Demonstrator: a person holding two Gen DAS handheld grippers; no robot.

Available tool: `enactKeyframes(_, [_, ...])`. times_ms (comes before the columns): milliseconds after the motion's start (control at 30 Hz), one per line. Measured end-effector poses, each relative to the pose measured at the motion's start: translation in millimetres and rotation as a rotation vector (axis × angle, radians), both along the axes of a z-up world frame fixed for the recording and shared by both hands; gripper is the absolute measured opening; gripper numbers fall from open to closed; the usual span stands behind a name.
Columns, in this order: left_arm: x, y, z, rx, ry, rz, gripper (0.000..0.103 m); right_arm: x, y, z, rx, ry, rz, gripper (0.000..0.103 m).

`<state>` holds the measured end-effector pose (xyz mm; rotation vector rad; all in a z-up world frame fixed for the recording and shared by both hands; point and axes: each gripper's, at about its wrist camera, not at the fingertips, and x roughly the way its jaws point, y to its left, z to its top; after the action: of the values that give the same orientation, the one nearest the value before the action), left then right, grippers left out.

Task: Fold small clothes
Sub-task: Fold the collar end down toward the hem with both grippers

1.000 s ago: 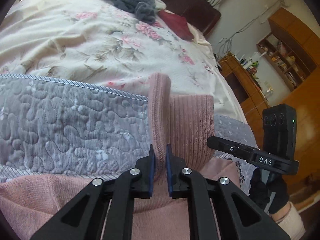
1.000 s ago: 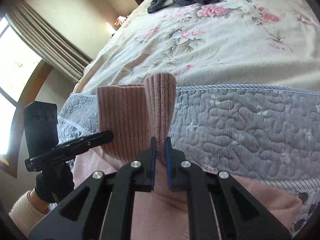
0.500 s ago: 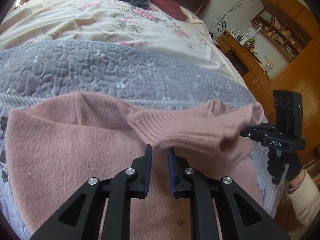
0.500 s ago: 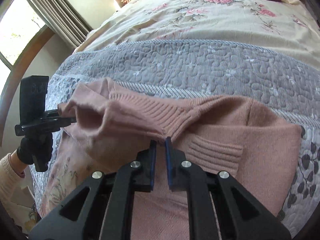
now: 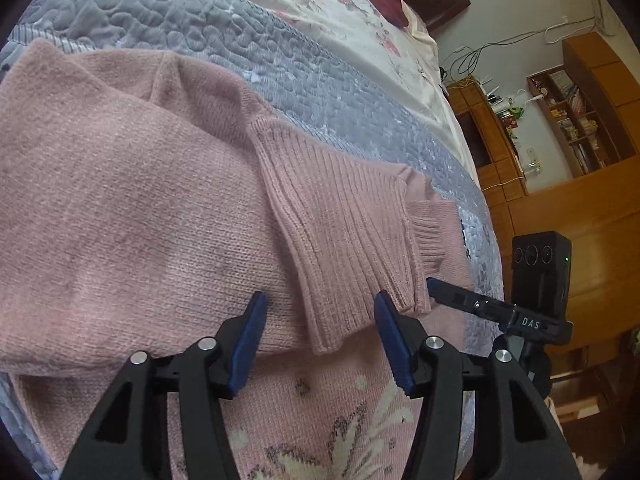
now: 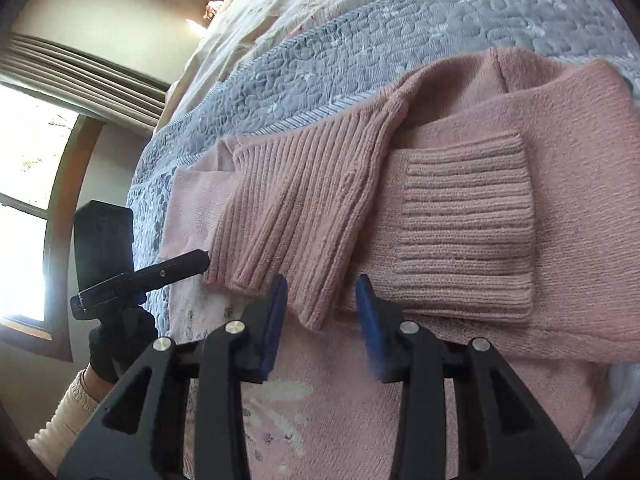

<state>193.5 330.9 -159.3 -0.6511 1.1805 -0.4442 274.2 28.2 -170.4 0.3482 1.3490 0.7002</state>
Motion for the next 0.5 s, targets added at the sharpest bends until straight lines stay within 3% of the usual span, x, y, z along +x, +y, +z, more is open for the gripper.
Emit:
enactKeyframes(33, [2, -1, 0, -0.001, -0.003, 0.008, 0.051, 1, 2, -4, 0.007, 0.009, -0.004, 0.021])
enactKeyframes(67, [5, -2, 0, -0.01, -0.002, 0.008, 0.027, 3, 3, -5, 0.023, 0.018, -0.003, 0.011])
enactKeyframes(100, [7, -1, -1, -0.023, 0.007, 0.009, 0.015, 4, 3, -3, 0.035, 0.016, -0.007, 0.011])
enactKeyframes(133, [9, 2, 0, -0.035, 0.007, 0.021, 0.008, 4, 1, 0, 0.035, 0.004, -0.011, 0.01])
enactKeyframes(300, [9, 21, 10, -0.033, -0.046, 0.047, 0.009, 7, -14, 15, 0.038, -0.042, -0.035, 0.009])
enactKeyframes(500, [5, 16, -13, 0.051, -0.008, 0.015, 0.009, 5, -15, -10, -0.031, -0.012, -0.042, 0.009])
